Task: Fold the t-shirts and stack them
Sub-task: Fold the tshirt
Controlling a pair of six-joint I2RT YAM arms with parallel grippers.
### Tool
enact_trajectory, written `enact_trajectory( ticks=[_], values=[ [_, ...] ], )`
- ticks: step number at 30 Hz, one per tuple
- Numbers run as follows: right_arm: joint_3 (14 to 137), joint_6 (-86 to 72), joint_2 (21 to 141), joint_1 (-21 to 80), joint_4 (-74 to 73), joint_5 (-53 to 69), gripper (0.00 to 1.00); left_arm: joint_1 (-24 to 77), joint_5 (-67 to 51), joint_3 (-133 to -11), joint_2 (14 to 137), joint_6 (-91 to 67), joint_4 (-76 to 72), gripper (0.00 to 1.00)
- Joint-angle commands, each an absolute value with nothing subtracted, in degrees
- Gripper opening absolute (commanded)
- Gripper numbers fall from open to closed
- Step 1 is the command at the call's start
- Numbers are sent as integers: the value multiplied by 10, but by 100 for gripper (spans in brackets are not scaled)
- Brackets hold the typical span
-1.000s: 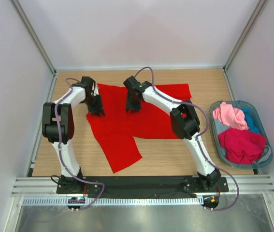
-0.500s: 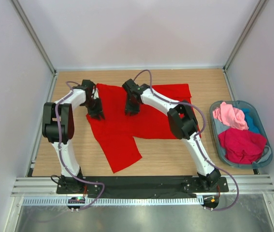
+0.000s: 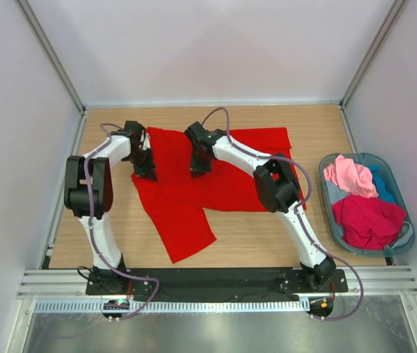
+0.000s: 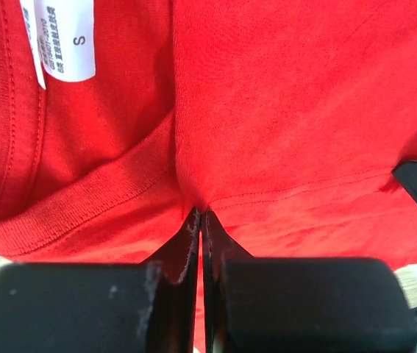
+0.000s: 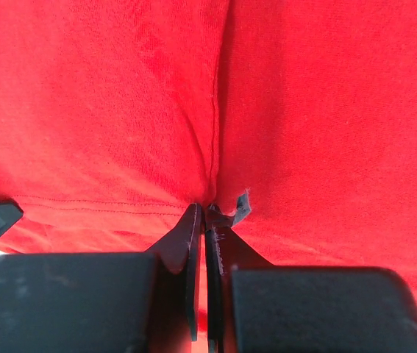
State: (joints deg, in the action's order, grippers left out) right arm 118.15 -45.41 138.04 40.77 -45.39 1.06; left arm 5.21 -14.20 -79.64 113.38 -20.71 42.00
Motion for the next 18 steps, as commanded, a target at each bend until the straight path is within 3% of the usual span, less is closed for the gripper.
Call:
enact_trajectory(
  ticks=[1, 18],
  values=[
    [1179, -454, 1372, 412, -440, 10, 1, 52, -152, -815, 1122, -205, 415, 0],
    [1188, -419, 1320, 411, -449, 3, 1, 55, -115, -846, 1052, -197, 469, 0]
  ],
)
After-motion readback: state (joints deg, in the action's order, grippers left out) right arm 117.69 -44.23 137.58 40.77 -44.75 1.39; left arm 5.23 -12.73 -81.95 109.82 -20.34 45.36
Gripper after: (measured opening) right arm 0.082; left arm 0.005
